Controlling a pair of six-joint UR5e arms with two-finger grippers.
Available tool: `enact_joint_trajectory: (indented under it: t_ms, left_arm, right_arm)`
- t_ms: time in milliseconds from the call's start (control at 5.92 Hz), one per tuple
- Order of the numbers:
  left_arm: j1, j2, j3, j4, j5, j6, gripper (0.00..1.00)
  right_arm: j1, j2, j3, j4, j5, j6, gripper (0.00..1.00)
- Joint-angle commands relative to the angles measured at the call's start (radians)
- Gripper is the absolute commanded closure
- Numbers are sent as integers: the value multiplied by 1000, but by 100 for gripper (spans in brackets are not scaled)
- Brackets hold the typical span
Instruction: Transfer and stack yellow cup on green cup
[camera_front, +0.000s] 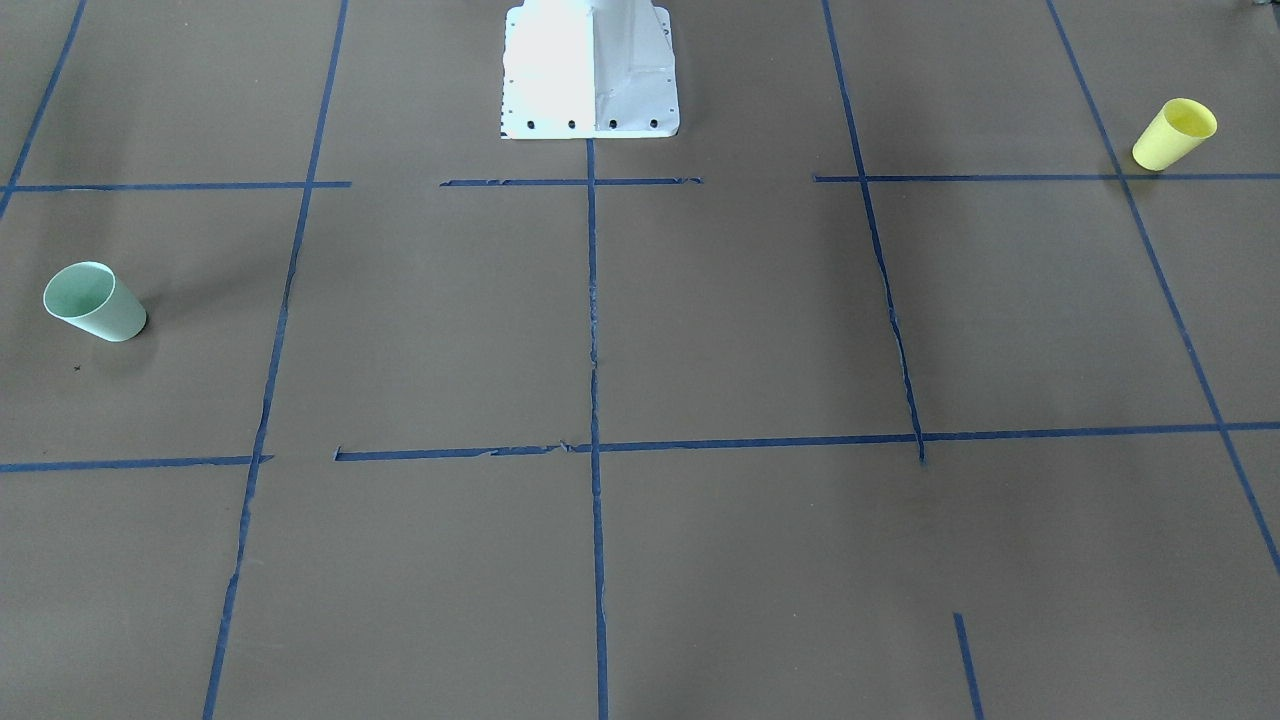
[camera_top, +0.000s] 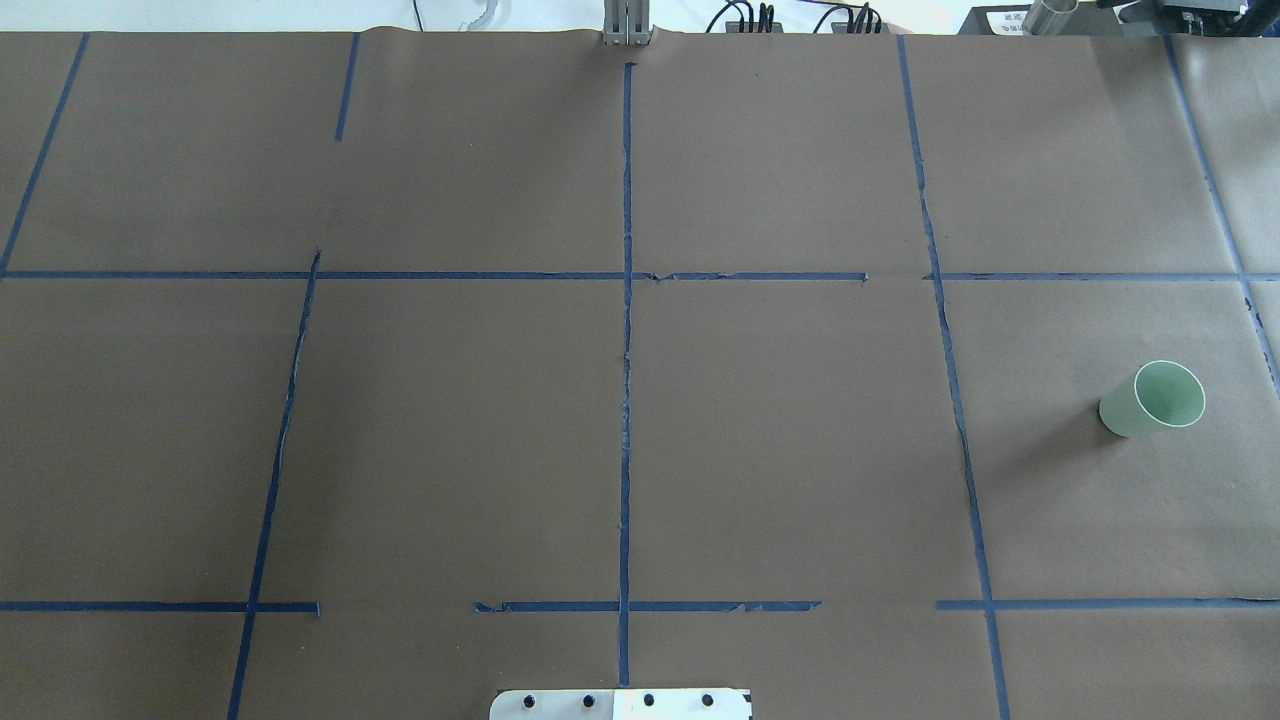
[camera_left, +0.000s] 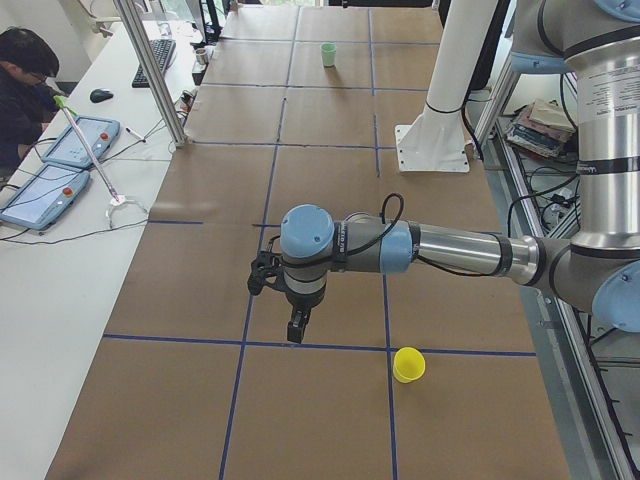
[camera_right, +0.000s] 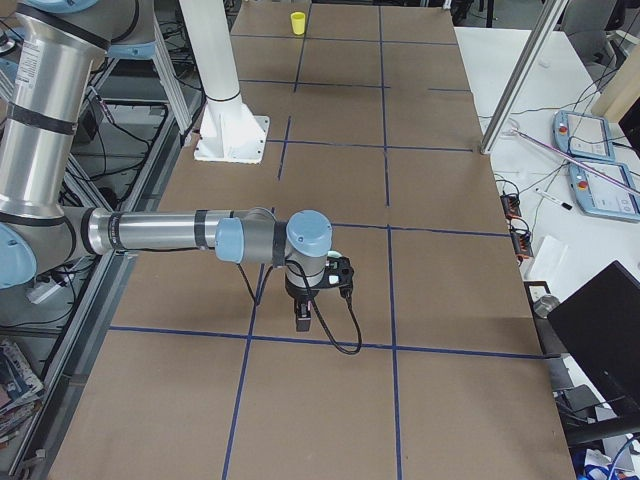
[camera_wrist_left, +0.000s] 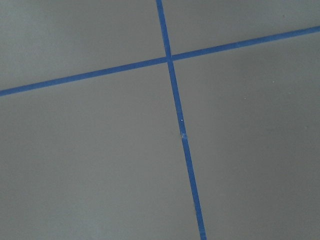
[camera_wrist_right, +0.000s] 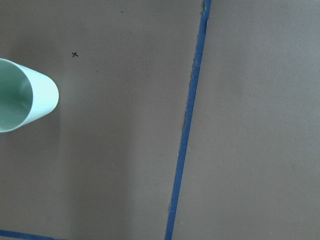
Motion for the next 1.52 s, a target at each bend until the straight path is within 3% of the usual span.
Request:
enact_joint_trajectory:
  t_ms: [0,506,844,1013,1182,1351]
  left_arm:
    - [0,-4,4,0,0,0,0]
    - [95,25,6,-106,9,-133,0]
    - [193,164,4,-484,38,-495,0]
    - [239,236,1,-660,105,-637,0]
    - [300,271,-5,-772,150,-790,0]
    - [401,289,-26,-829,256,-959,0]
  right_arm:
    - [0,0,2,0,-1,0,0]
    - [0,-1,4,0,0,0,0]
    - [0,0,4,0,0,0,0]
    - [0,-1,4,0,0,0,0]
    - [0,-1,4,0,0,0,0]
    - [0,-1,4,0,0,0,0]
